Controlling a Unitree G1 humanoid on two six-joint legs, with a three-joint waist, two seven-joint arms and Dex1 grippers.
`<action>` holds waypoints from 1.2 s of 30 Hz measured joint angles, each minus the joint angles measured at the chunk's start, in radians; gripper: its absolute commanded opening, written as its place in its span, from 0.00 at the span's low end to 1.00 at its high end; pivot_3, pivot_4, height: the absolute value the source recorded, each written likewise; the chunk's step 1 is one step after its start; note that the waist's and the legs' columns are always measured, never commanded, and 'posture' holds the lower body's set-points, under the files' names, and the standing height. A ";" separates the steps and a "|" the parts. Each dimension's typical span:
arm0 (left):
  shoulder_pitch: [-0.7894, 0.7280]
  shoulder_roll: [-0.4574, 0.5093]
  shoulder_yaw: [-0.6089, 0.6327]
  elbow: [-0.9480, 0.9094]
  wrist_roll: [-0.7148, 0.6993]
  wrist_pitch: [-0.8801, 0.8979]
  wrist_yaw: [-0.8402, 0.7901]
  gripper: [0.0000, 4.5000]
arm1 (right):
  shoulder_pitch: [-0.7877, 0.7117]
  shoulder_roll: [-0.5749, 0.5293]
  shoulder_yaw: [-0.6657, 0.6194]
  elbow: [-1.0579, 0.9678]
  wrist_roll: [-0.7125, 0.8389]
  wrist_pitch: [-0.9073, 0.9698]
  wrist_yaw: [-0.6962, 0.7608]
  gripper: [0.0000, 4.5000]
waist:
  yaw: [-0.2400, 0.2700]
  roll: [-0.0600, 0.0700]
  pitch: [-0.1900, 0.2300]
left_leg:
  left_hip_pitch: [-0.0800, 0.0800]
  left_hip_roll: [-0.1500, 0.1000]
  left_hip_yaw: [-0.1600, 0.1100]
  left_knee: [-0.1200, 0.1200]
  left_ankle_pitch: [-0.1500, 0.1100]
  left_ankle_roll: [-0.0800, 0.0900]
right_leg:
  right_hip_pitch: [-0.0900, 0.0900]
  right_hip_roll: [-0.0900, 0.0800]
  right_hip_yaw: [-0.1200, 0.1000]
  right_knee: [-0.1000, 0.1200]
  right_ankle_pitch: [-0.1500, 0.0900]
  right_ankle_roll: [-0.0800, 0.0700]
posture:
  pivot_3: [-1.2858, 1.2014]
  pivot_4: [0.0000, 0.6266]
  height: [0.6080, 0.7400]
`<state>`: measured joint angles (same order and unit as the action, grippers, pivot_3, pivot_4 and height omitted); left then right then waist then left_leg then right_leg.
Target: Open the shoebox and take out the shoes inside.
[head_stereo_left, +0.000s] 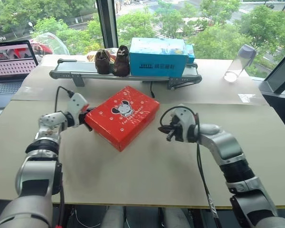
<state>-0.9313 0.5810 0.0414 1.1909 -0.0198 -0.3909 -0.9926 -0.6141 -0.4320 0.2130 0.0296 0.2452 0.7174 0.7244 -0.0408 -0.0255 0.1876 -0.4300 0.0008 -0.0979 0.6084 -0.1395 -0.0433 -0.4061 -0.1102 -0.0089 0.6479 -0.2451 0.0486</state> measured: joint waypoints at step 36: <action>0.556 -0.032 -0.020 -1.130 -0.292 0.695 -0.130 0.01 | 0.237 -0.130 -0.049 -0.416 0.011 0.340 -0.028 0.00 | 0.005 0.000 0.000 | 0.005 0.001 0.000 0.002 0.000 0.000 | 0.004 0.001 0.002 0.000 0.000 -0.001 | 0.52 0.24 1.00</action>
<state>-0.3756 0.5486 0.0217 0.0612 -0.3120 0.3043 -1.1221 -0.3768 -0.5623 0.1641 -0.3866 0.2563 1.0577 0.6964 -0.0353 -0.0253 0.1877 -0.4254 0.0016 -0.0983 0.6101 -0.1395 -0.0429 -0.4022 -0.1093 -0.0071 0.6477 -0.2452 0.0478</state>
